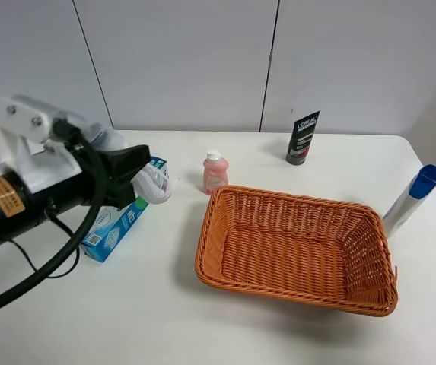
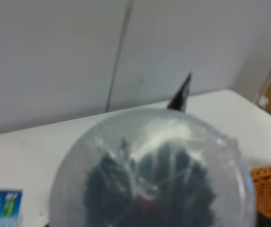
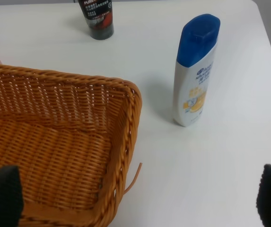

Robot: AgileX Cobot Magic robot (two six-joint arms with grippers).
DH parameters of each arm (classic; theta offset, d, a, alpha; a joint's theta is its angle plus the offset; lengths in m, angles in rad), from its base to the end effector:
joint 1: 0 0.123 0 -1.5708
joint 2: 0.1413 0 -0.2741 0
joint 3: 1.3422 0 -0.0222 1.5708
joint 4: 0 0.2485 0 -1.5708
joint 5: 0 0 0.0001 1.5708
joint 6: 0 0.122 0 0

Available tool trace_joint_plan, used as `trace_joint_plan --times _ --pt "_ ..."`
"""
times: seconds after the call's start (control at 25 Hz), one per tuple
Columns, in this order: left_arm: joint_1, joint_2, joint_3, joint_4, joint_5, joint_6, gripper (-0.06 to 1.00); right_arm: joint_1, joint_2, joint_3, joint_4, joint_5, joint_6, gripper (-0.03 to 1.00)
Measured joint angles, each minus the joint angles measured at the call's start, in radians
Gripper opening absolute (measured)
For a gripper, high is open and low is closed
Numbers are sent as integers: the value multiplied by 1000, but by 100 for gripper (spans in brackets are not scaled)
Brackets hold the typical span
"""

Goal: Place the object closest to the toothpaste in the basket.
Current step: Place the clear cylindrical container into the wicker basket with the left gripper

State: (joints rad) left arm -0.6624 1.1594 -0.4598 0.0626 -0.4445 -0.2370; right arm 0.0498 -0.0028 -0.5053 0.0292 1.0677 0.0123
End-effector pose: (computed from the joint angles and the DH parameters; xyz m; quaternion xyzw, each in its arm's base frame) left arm 0.2055 -0.1644 0.2419 0.1908 0.7399 -0.2732 0.5844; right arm 0.0302 0.0046 0.2630 -0.0167 0.8527 0.0308 0.5213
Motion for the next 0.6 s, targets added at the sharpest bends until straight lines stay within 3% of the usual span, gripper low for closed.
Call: trace_joint_plan --times 0.12,0.28,0.48,0.6 --pt "-23 63 -121 150 99 -65 41 0 0 0 0 0 0 99" --pt "-108 195 -228 307 119 -160 41 0 0 0 0 0 0 99" --pt "-221 358 -310 350 100 -186 41 0 0 0 0 0 0 99" --pt "-247 434 -342 352 59 -198 41 0 0 0 0 0 0 99"
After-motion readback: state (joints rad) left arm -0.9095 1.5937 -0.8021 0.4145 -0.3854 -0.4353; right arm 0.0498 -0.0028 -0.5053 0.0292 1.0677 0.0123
